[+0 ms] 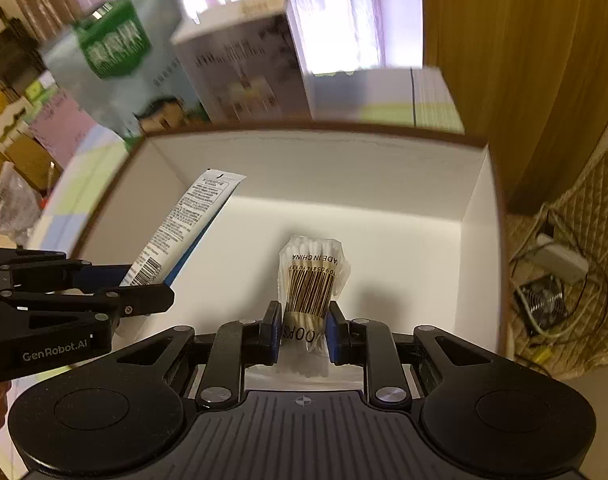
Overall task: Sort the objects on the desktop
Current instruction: 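Carry both items into the box and open both grippers to release them, then withdraw both grippers from the box back toward the remaining items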
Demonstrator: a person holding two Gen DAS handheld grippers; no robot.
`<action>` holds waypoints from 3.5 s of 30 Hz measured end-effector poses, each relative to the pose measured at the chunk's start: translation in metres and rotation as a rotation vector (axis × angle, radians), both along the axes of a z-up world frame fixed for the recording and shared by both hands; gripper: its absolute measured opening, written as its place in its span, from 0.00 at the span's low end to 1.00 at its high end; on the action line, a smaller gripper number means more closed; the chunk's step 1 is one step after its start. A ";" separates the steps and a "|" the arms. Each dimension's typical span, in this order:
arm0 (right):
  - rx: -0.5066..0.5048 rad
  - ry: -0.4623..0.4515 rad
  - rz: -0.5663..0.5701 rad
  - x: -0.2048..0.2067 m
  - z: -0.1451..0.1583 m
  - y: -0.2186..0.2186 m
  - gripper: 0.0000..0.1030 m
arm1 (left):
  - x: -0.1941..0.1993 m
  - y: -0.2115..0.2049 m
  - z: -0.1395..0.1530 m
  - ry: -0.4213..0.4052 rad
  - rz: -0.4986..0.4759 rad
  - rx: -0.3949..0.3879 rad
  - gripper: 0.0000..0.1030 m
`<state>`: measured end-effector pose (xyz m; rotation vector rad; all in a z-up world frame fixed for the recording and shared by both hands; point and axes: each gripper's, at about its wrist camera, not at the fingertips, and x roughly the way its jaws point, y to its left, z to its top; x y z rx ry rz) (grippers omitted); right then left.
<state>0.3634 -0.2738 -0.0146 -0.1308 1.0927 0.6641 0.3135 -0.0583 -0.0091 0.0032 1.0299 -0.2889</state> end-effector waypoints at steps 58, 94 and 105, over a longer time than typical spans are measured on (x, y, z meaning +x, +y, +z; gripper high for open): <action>-0.242 0.072 0.050 -0.022 -0.021 -0.002 0.73 | 0.007 0.000 -0.025 0.155 0.075 0.169 0.80; -0.097 -0.109 -0.053 -0.089 0.048 -0.040 0.73 | -0.073 -0.002 0.048 -0.017 0.118 0.134 0.80; -0.057 -0.147 -0.081 -0.113 0.055 -0.057 0.73 | -0.103 -0.004 0.053 -0.037 0.106 0.123 0.81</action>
